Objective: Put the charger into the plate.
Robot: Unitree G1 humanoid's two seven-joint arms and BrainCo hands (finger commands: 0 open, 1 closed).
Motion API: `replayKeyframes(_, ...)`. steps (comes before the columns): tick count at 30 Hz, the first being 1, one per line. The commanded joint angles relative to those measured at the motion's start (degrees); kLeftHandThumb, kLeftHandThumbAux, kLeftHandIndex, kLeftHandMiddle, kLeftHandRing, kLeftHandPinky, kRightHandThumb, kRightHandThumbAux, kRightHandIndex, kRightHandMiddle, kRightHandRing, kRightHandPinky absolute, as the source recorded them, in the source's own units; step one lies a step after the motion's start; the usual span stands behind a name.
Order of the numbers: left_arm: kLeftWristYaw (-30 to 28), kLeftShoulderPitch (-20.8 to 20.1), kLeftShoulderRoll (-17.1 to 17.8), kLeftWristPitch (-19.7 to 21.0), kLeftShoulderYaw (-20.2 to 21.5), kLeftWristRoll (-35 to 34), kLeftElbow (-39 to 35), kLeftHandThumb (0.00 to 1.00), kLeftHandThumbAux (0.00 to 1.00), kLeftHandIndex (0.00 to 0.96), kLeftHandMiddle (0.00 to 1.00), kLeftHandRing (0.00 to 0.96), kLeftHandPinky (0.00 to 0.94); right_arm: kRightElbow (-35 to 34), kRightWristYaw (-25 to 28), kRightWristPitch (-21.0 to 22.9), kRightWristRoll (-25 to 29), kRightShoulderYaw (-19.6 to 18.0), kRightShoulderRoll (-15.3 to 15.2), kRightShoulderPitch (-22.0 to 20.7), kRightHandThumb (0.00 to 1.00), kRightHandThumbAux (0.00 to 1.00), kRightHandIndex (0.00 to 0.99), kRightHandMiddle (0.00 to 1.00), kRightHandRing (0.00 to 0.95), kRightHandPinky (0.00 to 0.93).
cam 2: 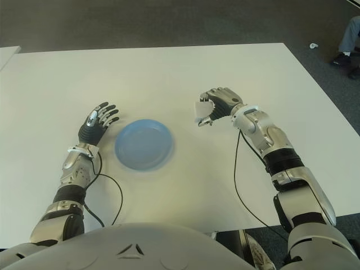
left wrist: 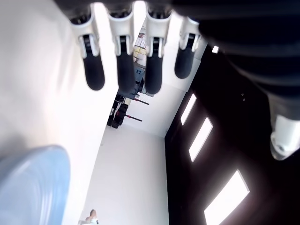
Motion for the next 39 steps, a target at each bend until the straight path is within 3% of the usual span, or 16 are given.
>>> replayKeyframes(1,0.1,1.3,-1.0,1.7,0.0,0.0,2.5,0.021,0.488,0.213,0.260,0.265,0.293,-4.7,2.7,2.4,1.3,-1.7,0.4,0.7,0.746,0.710,0.440,0.864,0.844,0.740)
replayKeyframes(14,0.0,0.4,-1.4,1.4,0.1,0.1,4.0,0.023,0.491,0.216,0.264,0.267,0.287,-15.3,4.7,7.2,1.7,-4.7,4.0,-0.6,0.749,0.709,0.441,0.868,0.847,0.791)
replayKeyframes(20,0.1,0.1,-1.6,1.0,0.1,0.3,4.6,0.019,0.494,0.217,0.264,0.268,0.294,-16.9,5.2,8.5,1.7,-4.8,5.4,0.0,0.749,0.709,0.441,0.867,0.847,0.803)
replayKeyframes(29,-0.5,-0.7,-1.9,1.3,0.4,-0.3,5.9,0.011,0.490,0.217,0.267,0.270,0.290,-16.8,5.4,10.5,0.7,-0.6,11.8,0.4,0.751,0.709,0.441,0.870,0.853,0.806)
replayKeyframes(34,-0.5,-0.9,-2.0,0.9,0.3,-0.1,6.3,0.011,0.485,0.219,0.269,0.271,0.291,-14.1,5.0,11.8,-0.6,2.9,16.6,0.1,0.751,0.709,0.441,0.878,0.853,0.735)
replayKeyframes(39,-0.2,-1.0,-2.0,0.7,0.3,0.0,6.4,0.014,0.486,0.221,0.269,0.272,0.292,-11.6,4.3,11.5,-1.1,4.8,19.5,-0.2,0.751,0.709,0.441,0.878,0.847,0.692)
